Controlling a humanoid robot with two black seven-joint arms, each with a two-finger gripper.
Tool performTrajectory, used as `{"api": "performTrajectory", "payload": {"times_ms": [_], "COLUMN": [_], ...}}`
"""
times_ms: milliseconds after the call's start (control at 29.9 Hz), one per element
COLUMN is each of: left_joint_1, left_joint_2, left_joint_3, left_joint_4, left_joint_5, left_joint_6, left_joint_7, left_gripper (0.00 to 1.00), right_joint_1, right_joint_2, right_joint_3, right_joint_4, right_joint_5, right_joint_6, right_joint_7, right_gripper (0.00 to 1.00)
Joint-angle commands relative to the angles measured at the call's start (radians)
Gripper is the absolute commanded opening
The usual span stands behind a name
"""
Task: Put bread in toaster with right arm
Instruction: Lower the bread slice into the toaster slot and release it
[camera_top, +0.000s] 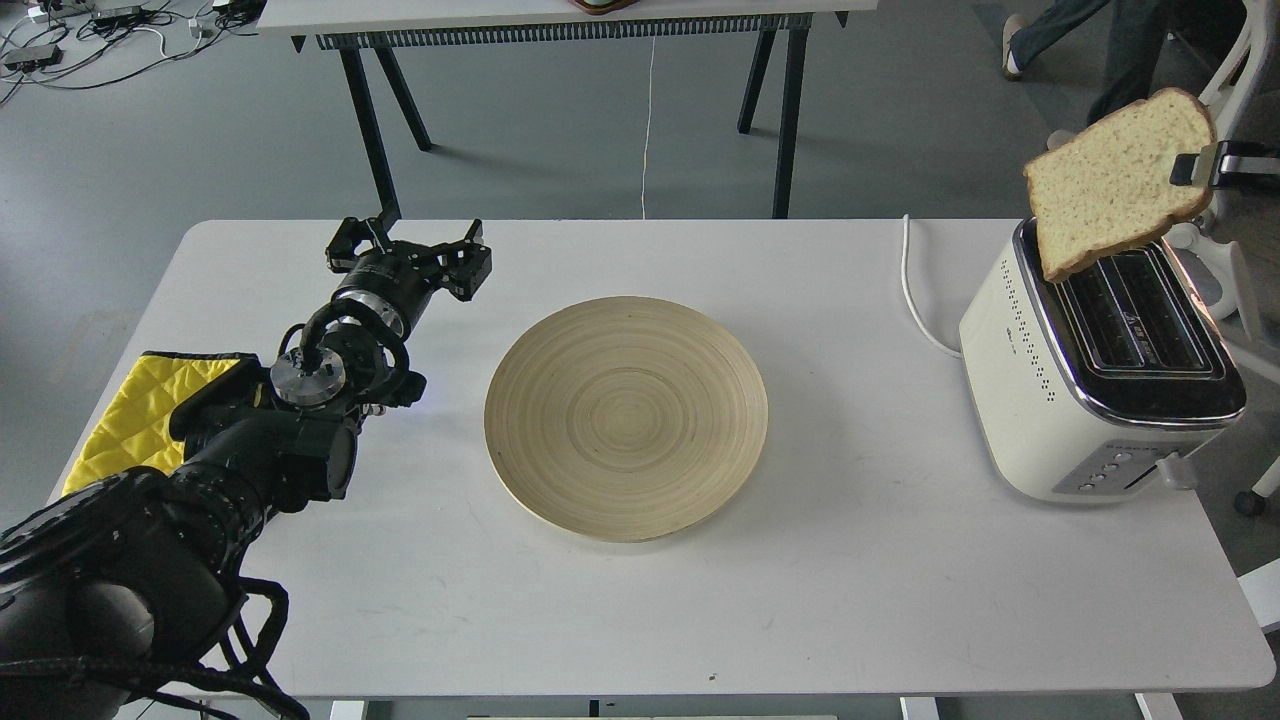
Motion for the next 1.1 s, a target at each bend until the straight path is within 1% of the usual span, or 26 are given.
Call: {"api": "performTrajectory", "payload": {"times_ms": [0,334,903,1070], "left_joint_1": [0.0,0.0,0.0,0.0], "left_joint_2": [0.001,0.001,0.001,0.001], "left_joint_3": [0.0,0.0,0.0,0.0], "left_joint_4": [0.0,0.0,0.0,0.0], "left_joint_5": [-0.001,0.001,0.001,0.001], "left_joint_6": [0.0,0.0,0.0,0.0], "left_joint_7": [0.0,0.0,0.0,0.0], "left_gripper": [1.0,1.0,1.0,1.0], "right_joint_1": [0.033,0.067,0.067,0.038], "right_joint_2": [-0.001,-0.001,-0.004,-0.004], "right_joint_3": [-0.059,-0.131,-0.166,-0.163], "right_joint_4": [0.037,0.042,0.042,0.041], "right_joint_5": [0.0,0.005,-0.003,-0.001], "right_joint_6": [-0.004,-0.014,-0.012,-0.017], "right_joint_7": [0.002,0.004,0.002,0.002], "right_gripper": [0.11,0.11,0.12,0.12]}}
